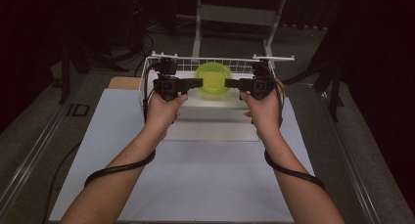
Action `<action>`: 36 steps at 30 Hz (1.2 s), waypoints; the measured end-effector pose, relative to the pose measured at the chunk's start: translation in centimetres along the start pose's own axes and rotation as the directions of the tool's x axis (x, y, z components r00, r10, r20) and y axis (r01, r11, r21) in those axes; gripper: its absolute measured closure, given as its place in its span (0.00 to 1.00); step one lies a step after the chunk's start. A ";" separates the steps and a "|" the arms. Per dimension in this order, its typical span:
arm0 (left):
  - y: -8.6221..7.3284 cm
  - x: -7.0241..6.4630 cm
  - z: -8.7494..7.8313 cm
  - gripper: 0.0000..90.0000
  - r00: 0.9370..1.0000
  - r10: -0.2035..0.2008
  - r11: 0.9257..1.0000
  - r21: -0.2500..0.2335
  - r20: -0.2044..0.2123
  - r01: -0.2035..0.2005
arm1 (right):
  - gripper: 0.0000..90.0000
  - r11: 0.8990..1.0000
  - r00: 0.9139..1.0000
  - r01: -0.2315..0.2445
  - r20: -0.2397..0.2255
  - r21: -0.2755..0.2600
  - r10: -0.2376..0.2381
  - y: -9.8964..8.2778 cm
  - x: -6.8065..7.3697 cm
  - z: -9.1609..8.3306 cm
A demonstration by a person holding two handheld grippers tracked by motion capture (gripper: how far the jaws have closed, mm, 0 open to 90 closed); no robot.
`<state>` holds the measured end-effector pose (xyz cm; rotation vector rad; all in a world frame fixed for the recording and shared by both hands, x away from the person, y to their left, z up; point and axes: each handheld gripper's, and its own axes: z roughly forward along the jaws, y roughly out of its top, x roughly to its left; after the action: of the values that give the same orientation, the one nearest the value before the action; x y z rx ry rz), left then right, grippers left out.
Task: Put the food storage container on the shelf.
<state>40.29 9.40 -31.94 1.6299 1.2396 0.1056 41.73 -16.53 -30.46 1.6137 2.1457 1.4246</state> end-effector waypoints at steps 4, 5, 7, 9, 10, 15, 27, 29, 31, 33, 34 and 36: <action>0.3 0.2 0.2 0.63 1.000 -0.003 1.000 0.007 -0.031 0.003 | 0.63 1.000 1.000 -0.012 -0.005 -0.001 0.012 0.1 0.1 0.4; 0.4 0.3 0.2 0.62 0.999 0.003 1.000 -0.001 -0.044 -0.003 | 0.63 1.000 1.000 -0.013 -0.005 -0.002 0.013 0.2 0.1 0.4; 0.6 0.3 0.1 0.58 0.999 0.001 1.000 -0.009 -0.054 -0.001 | 0.62 1.000 1.000 -0.021 -0.015 -0.011 0.021 0.3 0.2 0.4; 0.7 0.4 0.1 0.57 0.998 0.007 1.000 -0.012 -0.059 -0.007 | 0.60 1.000 0.999 -0.026 -0.023 -0.004 0.026 0.3 0.3 0.4; 0.7 0.4 0.0 0.55 0.998 0.009 1.000 -0.017 -0.062 -0.010 | 0.60 1.000 0.999 -0.024 -0.029 -0.004 0.024 0.3 0.3 0.4; 0.7 0.8 -0.4 0.49 0.999 -0.007 1.000 -0.029 -0.041 0.006 | 0.57 1.000 0.998 -0.026 -0.049 -0.013 0.025 0.2 0.1 0.1; -1.0 -0.3 -2.4 0.30 0.990 0.137 0.985 -0.114 0.029 -0.133 | 0.46 0.994 0.994 0.093 -0.059 -0.060 -0.096 -1.0 1.0 -1.3; -1.5 -0.7 -2.7 0.27 0.985 0.165 0.979 -0.126 0.043 -0.159 | 0.37 0.987 0.988 0.134 -0.063 -0.087 -0.139 -1.4 1.1 -1.5; -2.2 -1.1 -3.1 0.23 0.979 0.194 0.972 -0.144 0.060 -0.184 | 0.31 0.980 0.981 0.171 -0.080 -0.098 -0.179 -1.8 1.3 -1.8; -2.8 -1.4 -3.4 0.18 0.968 0.235 0.962 -0.160 0.082 -0.220 | 0.26 0.973 0.974 0.196 -0.086 -0.125 -0.208 -2.2 1.4 -2.1; -3.1 -1.6 -3.6 0.16 0.965 0.247 0.958 -0.170 0.084 -0.231 | 0.25 0.970 0.972 0.202 -0.094 -0.139 -0.216 -2.4 1.5 -2.3; -3.6 -1.7 -3.8 0.11 0.958 0.264 0.952 -0.191 0.116 -0.240 | 0.24 0.963 0.966 0.222 -0.098 -0.153 -0.238 -2.9 1.6 -2.5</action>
<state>34.88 10.33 -32.12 1.6061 0.8855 0.2488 37.58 -16.76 -30.39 1.2165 2.1522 1.5870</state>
